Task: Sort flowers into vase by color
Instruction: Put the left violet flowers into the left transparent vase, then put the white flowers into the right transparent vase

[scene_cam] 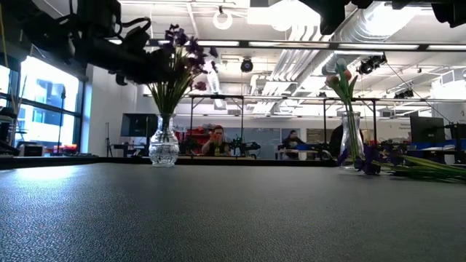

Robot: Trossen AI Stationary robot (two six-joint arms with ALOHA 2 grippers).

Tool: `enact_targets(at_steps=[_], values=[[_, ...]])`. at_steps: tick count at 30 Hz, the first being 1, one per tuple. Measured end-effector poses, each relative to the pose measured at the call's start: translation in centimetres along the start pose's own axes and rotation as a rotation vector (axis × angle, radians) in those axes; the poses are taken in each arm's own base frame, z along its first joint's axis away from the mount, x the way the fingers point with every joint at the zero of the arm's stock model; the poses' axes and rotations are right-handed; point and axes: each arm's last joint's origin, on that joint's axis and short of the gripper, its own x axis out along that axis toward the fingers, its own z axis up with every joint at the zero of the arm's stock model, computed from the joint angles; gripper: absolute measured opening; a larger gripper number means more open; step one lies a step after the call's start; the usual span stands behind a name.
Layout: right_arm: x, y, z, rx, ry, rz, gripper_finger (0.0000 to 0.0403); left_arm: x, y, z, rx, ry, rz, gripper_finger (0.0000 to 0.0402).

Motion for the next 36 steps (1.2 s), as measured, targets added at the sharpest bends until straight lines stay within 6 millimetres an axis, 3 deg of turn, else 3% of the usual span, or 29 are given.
enact_targets(at_steps=[16, 29, 36], values=[[0.0, 0.0, 0.0, 0.0, 0.0, 0.0, 0.0204, 0.2, 0.4, -0.3, -0.066, 0.034, 0.003, 0.0012], [0.0, 0.0, 0.0, 0.0, 0.0, 0.0, 0.0204, 0.2, 0.4, -0.5, -0.048, 0.048, 0.005, 0.0142], [0.0, 0.0, 0.0, 0.0, 0.0, 0.0, 0.0204, -0.7, 0.5, 0.4, -0.024, 0.03, -0.039, 0.017]])
